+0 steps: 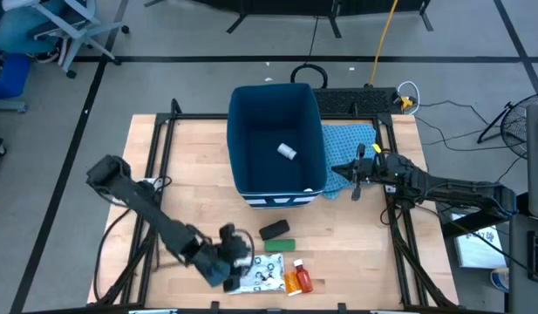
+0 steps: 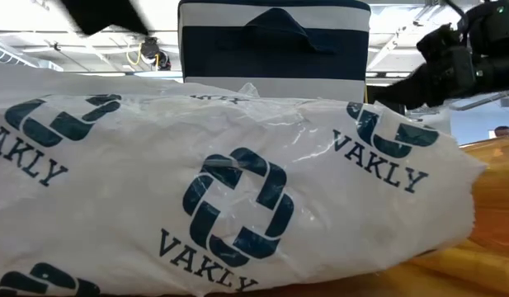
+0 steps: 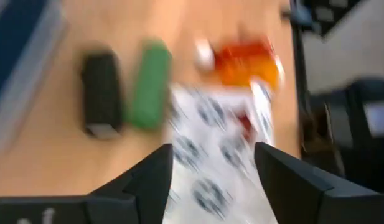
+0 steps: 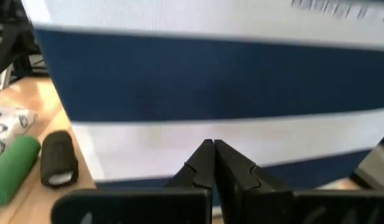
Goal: Pick & place medical supplies in basket/bin
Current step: Put the white mailer bag into the blue bin
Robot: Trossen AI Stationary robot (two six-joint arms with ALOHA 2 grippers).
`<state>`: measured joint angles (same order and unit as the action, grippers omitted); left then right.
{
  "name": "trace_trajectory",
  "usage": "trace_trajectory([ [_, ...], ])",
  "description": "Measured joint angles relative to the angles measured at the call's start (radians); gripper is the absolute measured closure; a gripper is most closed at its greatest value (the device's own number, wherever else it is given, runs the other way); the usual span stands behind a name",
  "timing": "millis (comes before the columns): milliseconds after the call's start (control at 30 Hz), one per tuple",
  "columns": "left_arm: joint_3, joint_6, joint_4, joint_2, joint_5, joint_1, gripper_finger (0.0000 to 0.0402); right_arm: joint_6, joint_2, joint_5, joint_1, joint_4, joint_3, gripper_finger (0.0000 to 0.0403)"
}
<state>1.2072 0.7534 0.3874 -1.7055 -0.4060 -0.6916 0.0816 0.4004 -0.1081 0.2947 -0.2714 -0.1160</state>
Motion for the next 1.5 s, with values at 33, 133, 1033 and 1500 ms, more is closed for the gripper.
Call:
trace_trajectory([
  [33, 0.000, 0.032, -0.003, -0.023, 0.029, -0.018, 0.0161, -0.010, 0.000, 0.000, 0.000, 0.000, 0.008, 0.0403],
  [133, -0.001, 0.130, -0.057, -0.085, 0.114, -0.066, 0.0149, -0.039, 0.000, 0.000, 0.000, -0.001, 0.033, 0.0403],
  [1033, -0.004, 0.590, -0.064, -0.245, -0.063, -0.225, 0.0144, -0.070, 0.000, 0.000, 0.000, -0.057, 0.056, 0.0403],
  [1500, -0.001, 0.546, -0.048, -0.306, -0.057, -0.200, 0.0155, -0.078, 0.000, 0.000, 0.000, -0.053, 0.056, 0.0403],
])
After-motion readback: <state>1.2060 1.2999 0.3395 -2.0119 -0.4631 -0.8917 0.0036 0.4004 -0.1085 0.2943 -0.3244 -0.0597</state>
